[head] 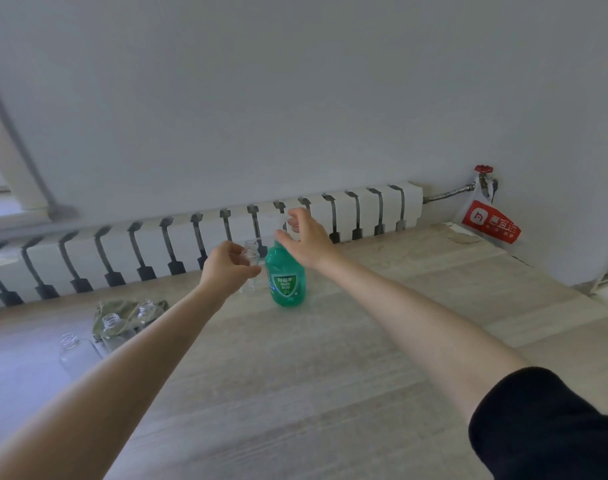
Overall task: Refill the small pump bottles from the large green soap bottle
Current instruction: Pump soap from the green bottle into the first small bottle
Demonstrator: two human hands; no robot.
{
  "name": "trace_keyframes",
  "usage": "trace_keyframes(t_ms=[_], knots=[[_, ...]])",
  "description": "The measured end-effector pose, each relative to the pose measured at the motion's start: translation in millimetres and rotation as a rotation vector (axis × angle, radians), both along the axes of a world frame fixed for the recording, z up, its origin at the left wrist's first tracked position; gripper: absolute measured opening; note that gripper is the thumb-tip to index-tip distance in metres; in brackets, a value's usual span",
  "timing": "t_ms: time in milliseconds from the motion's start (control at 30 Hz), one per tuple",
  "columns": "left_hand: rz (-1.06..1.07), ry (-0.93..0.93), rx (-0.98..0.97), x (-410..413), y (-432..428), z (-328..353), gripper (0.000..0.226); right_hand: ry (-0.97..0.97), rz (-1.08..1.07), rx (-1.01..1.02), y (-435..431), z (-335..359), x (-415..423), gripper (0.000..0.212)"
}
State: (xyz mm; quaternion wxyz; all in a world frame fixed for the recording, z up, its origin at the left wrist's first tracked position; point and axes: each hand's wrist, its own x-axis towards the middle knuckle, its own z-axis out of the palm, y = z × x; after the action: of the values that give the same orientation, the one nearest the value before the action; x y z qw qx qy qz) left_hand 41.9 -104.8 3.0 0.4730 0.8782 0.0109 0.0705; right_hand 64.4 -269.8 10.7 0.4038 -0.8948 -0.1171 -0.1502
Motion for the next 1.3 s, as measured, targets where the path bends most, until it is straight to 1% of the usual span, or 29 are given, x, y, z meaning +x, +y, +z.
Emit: trace_keyframes(t_ms=[67,100,167,267,333,433,533,633,733,833,900,967,1000,1033,1100,1133,1233,1300], knots=[[0.010,0.004,-0.017,2,5,-1,0.043,0.056,0.001,0.024,15,-2,7,0.068],[0.005,0.008,-0.025,2,6,-1,0.042,0.067,-0.012,0.049,19,-4,9,0.068],[-0.005,0.012,-0.040,4,10,-1,0.041,0.043,-0.034,0.075,27,-8,16,0.060],[-0.020,0.023,-0.069,6,12,1,0.040,-0.073,-0.091,0.094,31,-10,18,0.036],[-0.038,0.024,-0.087,6,12,3,0.037,-0.119,-0.085,0.109,30,-9,18,0.031],[-0.064,0.021,-0.126,3,9,6,0.028,-0.117,-0.028,0.092,25,-9,13,0.029],[-0.087,0.017,-0.144,-1,4,10,0.026,-0.119,0.025,0.075,16,-9,2,0.029],[-0.121,0.017,-0.143,-7,0,12,0.033,-0.102,0.072,0.055,7,-9,-14,0.029],[-0.148,0.023,-0.122,-14,-2,10,0.039,-0.105,0.072,0.046,-2,-10,-29,0.030],[-0.173,0.029,-0.098,-21,-3,8,0.039,-0.116,0.062,0.049,-8,-8,-43,0.030],[-0.193,0.025,-0.076,-26,-4,8,0.038,-0.056,0.100,0.040,-11,-4,-50,0.037],[-0.201,0.018,-0.056,-28,-6,9,0.036,0.091,0.133,0.064,-12,1,-51,0.052],[-0.199,0.015,-0.047,-28,-6,10,0.035,0.149,0.119,0.122,-11,4,-51,0.055],[-0.192,0.012,-0.036,-28,-7,11,0.035,0.170,0.090,0.209,-10,7,-49,0.055],[-0.159,0.003,-0.016,-25,-8,12,0.036,0.160,-0.027,0.365,-5,15,-45,0.046],[-0.139,0.000,-0.016,-24,-8,13,0.036,0.159,-0.099,0.395,-1,20,-43,0.041],[-0.109,-0.013,-0.020,-19,-7,15,0.037,0.174,-0.247,0.365,11,33,-34,0.032],[-0.113,-0.018,-0.012,-17,-6,17,0.038,0.259,-0.296,0.327,18,39,-24,0.025]])
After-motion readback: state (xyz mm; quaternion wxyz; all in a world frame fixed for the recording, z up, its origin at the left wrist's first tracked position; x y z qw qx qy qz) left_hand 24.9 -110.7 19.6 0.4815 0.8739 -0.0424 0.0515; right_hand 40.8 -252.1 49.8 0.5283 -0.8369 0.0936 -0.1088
